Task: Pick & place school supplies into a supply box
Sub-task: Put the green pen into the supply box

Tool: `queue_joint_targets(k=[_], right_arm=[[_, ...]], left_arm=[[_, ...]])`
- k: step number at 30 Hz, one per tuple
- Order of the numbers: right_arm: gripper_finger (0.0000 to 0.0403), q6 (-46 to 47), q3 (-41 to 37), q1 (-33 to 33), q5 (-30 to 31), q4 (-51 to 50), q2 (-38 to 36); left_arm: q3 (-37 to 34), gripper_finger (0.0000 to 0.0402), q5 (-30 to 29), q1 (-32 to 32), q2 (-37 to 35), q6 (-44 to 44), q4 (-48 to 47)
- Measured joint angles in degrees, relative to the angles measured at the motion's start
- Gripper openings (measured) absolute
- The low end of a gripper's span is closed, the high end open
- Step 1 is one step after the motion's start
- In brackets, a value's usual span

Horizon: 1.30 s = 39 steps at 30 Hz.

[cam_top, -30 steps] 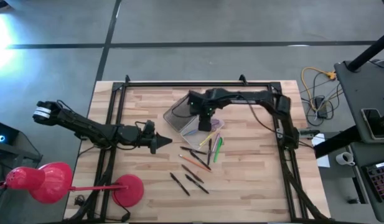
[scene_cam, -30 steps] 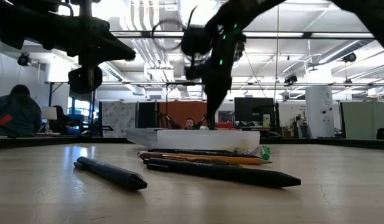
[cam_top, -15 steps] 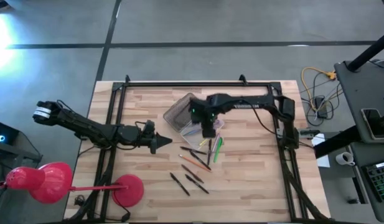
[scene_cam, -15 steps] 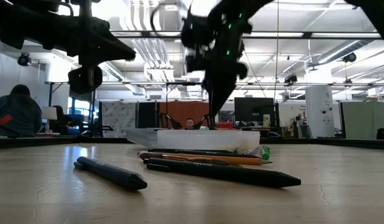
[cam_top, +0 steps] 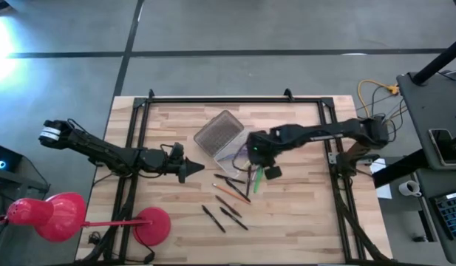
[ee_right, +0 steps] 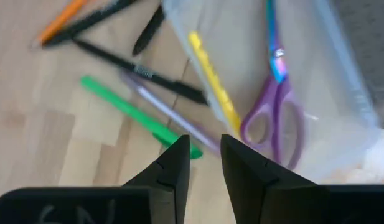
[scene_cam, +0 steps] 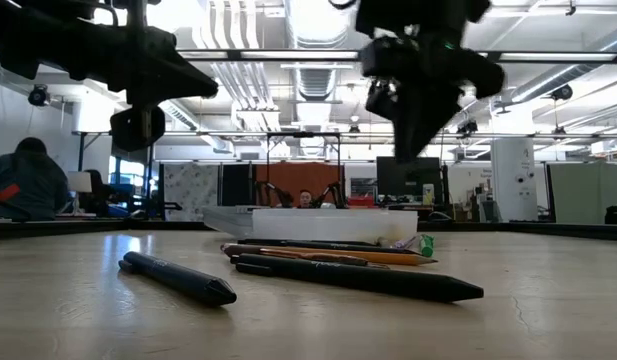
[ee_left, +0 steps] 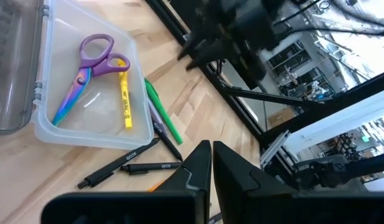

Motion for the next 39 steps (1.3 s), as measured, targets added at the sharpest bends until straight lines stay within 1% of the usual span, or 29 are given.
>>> queue_joint_targets(k=[2, 4, 8, 13, 17, 21, 25, 32, 39], right_arm=[[0.0083, -2.9, -3.8, 2.1, 0.7, 2.9, -1.0], [0.0091, -5.5, -6.6, 4.3, 3.0, 4.1, -1.0], [0.0118, -9.6, -10.0, 7.5, 7.8, 4.2, -1.1], [0.0148, -8.2, -11.7, 8.3, 8.1, 7.0, 0.2], [0.0156, -9.9, -11.5, 8.2, 8.4, 10.1, 1.9], [0.0156, -11.1, -10.3, 8.3, 7.3, 11.0, 4.5], [0.015, -13.8, -10.0, 8.1, 4.2, 11.2, 6.8], [0.0132, -13.6, -8.7, 6.7, 4.1, 11.9, 9.6], [0.012, -13.5, -9.2, 5.8, 3.6, 12.3, 9.7]], left_arm=[[0.0, 0.0001, 0.0, 0.0, 0.0, 0.7, 0.0], [-0.2, 0.0001, 0.0, 0.0, 0.0, 0.7, 0.0], [-0.5, 0.0001, 0.0, 0.0, 0.0, 0.8, 0.0], [-0.5, 0.0001, 0.0, 0.0, 0.0, 0.7, -0.1], [-0.5, 0.0001, 0.0, 0.0, 0.0, 0.7, -0.2], [-0.5, 0.0001, 0.0, 0.0, 0.0, 0.7, -0.6], [-0.5, 0.0001, 0.0, 0.0, 0.0, 0.5, -0.9], [-0.5, 0.0001, 0.0, 0.0, 0.0, -0.6, -0.9], [-0.5, 0.0001, 0.0, 0.0, 0.0, -1.0, -0.8]])
